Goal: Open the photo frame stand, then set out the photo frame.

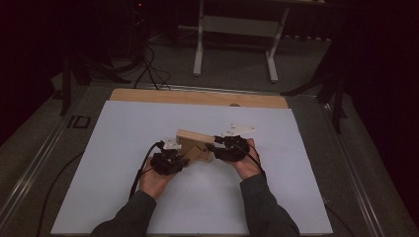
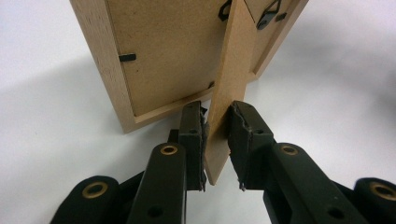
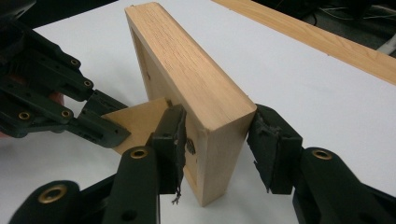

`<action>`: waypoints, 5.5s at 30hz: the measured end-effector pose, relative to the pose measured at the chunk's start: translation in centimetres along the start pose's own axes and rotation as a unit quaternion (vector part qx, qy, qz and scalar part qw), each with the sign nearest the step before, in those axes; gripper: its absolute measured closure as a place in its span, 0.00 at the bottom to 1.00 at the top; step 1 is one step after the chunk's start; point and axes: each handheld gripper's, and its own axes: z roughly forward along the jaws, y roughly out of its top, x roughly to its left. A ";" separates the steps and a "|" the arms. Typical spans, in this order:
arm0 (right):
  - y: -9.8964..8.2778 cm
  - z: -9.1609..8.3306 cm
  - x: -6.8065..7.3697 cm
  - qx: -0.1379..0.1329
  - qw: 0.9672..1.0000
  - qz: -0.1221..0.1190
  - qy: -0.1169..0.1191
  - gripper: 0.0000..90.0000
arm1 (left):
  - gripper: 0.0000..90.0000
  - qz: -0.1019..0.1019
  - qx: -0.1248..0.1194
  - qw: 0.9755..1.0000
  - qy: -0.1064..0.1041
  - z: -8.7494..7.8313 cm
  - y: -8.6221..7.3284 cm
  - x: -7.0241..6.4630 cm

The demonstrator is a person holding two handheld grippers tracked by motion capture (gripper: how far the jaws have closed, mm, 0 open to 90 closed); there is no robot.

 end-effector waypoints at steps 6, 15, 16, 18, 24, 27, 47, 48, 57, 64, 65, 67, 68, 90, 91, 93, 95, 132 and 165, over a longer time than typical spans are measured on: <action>0.1 0.2 -0.2 0.001 1.000 0.002 -0.008 0.63 | 0.83 0.007 -0.005 1.000 0.006 0.4 0.2 0.2; 0.8 0.8 -0.5 0.009 1.000 -0.005 -0.023 0.62 | 0.83 0.008 -0.022 1.000 0.019 1.2 0.2 0.5; 0.8 0.8 -0.5 0.009 1.000 -0.005 -0.023 0.62 | 0.83 0.008 -0.022 1.000 0.019 1.2 0.2 0.5; 0.8 0.9 -0.6 0.009 1.000 -0.004 -0.024 0.62 | 0.82 0.011 -0.024 1.000 0.018 1.2 0.1 0.5; 0.7 0.7 -0.4 0.012 1.000 -0.007 -0.017 0.61 | 0.82 0.033 -0.023 0.999 0.021 1.2 -0.1 0.4; 0.6 0.5 -0.2 0.013 1.000 -0.007 -0.011 0.60 | 0.80 0.031 -0.027 0.999 0.013 1.2 -0.2 0.4; 0.0 0.4 0.9 0.017 1.000 -0.002 0.016 0.50 | 0.66 -0.015 -0.042 0.998 -0.053 0.8 -1.4 1.1; -0.2 0.4 0.9 0.017 1.000 0.000 0.019 0.50 | 0.66 -0.014 -0.042 0.998 -0.054 0.8 -1.4 1.1; -0.8 0.4 1.9 0.016 1.000 0.000 0.013 0.43 | 0.60 -0.006 -0.043 0.998 -0.054 0.4 -2.0 0.7; -1.1 0.0 2.1 0.007 1.000 0.003 0.001 0.40 | 0.58 0.003 -0.049 0.998 -0.049 -0.4 -2.2 0.6; -1.2 -0.1 2.2 0.008 1.000 0.005 0.000 0.39 | 0.58 0.003 -0.051 0.997 -0.049 -0.5 -2.3 0.5; -1.5 -0.4 2.2 0.008 1.000 0.005 -0.004 0.38 | 0.57 0.006 -0.054 0.997 -0.047 -0.6 -2.5 0.5; -1.5 -0.4 2.2 0.008 1.000 0.005 -0.004 0.38 | 0.57 0.006 -0.054 0.997 -0.047 -0.6 -2.5 0.5; -2.9 -1.3 2.2 0.011 1.000 0.002 -0.009 0.35 | 0.56 0.006 -0.093 0.995 -0.020 -3.9 -2.8 0.5; -2.9 -1.2 2.3 0.012 1.000 -0.002 -0.009 0.35 | 0.56 0.004 -0.093 0.996 -0.013 -4.1 -2.7 0.5; -3.0 -1.2 2.3 0.014 1.000 -0.008 -0.006 0.35 | 0.56 0.002 -0.095 0.995 -0.012 -4.3 -2.7 0.6; -3.0 -1.2 2.3 0.016 1.000 -0.011 -0.006 0.35 | 0.56 -0.003 -0.100 0.995 -0.014 -4.7 -2.6 0.7; -3.6 -0.8 -1.7 -0.003 0.998 0.053 -0.023 0.86 | 0.72 0.015 -0.124 0.992 0.008 -5.9 0.0 0.4; -1.6 1.7 -1.6 -0.027 0.996 0.082 0.004 1.00 | 1.00 0.029 -0.086 0.995 0.029 -3.9 -0.1 0.1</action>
